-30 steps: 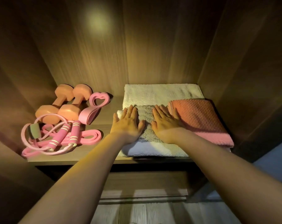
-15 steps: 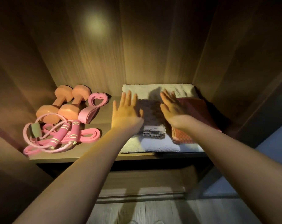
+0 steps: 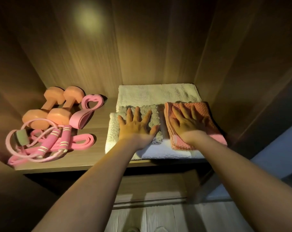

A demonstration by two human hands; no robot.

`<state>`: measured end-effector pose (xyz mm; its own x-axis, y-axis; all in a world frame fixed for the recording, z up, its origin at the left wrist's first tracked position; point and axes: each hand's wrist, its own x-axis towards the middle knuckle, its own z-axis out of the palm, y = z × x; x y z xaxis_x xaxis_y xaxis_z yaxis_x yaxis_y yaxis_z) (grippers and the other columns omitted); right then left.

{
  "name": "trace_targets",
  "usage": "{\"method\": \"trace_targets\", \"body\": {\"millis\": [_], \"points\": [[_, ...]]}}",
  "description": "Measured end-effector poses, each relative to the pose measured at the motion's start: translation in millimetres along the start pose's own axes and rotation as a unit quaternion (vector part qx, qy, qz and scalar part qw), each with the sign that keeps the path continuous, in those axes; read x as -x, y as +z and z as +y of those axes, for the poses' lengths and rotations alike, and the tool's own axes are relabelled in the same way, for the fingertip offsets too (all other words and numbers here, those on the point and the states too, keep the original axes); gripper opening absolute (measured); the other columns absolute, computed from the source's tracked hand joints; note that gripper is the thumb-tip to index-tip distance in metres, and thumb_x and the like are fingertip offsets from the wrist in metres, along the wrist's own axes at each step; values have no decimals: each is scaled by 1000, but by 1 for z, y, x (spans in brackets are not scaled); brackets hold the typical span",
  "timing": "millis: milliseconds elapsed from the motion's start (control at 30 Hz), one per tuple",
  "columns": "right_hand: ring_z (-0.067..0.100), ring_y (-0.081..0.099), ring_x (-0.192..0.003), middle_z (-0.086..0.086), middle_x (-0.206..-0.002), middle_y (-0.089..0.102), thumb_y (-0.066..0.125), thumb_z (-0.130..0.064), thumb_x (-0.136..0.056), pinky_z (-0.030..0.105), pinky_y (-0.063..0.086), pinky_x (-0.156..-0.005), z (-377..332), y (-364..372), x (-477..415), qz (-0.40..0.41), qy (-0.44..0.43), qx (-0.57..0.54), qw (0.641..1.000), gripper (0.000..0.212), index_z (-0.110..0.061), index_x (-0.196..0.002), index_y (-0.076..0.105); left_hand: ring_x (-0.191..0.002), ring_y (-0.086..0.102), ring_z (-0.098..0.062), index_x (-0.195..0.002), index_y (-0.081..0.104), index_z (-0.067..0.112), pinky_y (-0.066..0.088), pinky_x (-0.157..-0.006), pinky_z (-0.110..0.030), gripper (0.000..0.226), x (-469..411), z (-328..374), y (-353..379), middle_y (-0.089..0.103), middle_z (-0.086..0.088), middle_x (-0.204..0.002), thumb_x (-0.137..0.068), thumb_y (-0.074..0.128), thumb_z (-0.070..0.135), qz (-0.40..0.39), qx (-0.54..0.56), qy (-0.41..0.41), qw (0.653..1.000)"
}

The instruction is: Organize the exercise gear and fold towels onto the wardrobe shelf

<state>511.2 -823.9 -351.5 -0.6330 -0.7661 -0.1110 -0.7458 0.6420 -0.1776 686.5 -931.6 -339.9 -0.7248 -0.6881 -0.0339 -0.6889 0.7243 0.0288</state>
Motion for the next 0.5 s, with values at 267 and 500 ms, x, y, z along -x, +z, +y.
{"method": "trace_targets", "body": {"millis": [267,500], "points": [[23,-27,-145,-25,-155,-27,5,-64,-95,71,-7,-110,-4,-5,3,-15,1,7,1000,53,-57,-144,-14,-147,-16,-35,-148,-19,46,-6,-114,-65,76,-1,-1,-8,-19,-5,-161,-83,0,80,-30,-12,-2,999],[32,20,-147,5,-163,14,8,-57,-99,56,18,-114,-14,-46,44,-99,0,-1,995,60,-34,-154,13,-148,-19,-29,-151,-14,41,-8,-116,-60,74,18,-8,-36,-21,-4,-161,-87,2,75,-18,21,-6,1000]]}}
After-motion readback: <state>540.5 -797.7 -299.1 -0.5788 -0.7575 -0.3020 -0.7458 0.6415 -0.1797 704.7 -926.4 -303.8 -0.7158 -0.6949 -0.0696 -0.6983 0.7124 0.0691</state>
